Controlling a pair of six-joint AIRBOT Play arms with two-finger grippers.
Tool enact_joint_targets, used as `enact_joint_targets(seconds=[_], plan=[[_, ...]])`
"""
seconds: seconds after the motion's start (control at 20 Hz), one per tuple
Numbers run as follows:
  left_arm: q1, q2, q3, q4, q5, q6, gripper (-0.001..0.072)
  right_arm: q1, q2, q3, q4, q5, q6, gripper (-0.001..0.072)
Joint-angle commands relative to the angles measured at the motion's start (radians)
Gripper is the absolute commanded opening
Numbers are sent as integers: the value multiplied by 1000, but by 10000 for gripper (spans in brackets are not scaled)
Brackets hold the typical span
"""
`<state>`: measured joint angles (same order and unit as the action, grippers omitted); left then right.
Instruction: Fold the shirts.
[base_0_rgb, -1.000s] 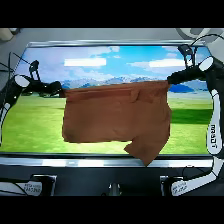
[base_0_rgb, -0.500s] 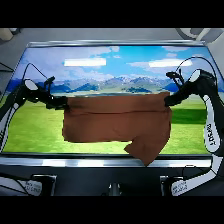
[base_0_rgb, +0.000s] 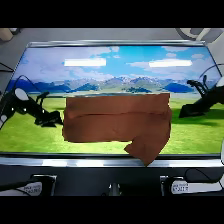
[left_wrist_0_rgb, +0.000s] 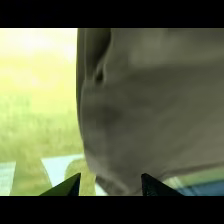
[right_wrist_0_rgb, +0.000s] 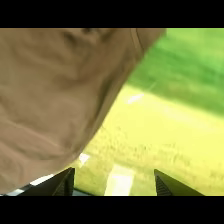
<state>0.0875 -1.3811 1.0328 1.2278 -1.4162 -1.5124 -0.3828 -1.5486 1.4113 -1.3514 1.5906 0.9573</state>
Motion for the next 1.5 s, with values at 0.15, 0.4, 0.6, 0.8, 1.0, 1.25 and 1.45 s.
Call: enact_joint_targets(seconds=[0.15, 0.4, 0.6, 0.8, 1.0, 1.25, 1.45], plan=[[-39, 183, -359, -44, 232, 32, 510, -75, 129, -174, 78, -39, -64, 507], [-85, 166, -363, -91, 288, 32, 508, -75, 141, -237, 131, -23, -126, 611], [-130, 164, -363, -95, 345, 13, 297, -75, 204, -450, 138, -56, -159, 611], [-130, 164, -361, -91, 345, 39, 25, -74, 294, -629, 185, -134, -163, 611], [-130, 169, -361, -91, 333, 40, 25, -74, 308, -779, 289, -257, -217, 607], [-130, 169, -361, -92, 333, 40, 25, -74, 307, -903, 402, -396, -244, 593], [-130, 170, -357, -92, 334, 40, 25, -75, 314, -915, 442, -418, -248, 14]])
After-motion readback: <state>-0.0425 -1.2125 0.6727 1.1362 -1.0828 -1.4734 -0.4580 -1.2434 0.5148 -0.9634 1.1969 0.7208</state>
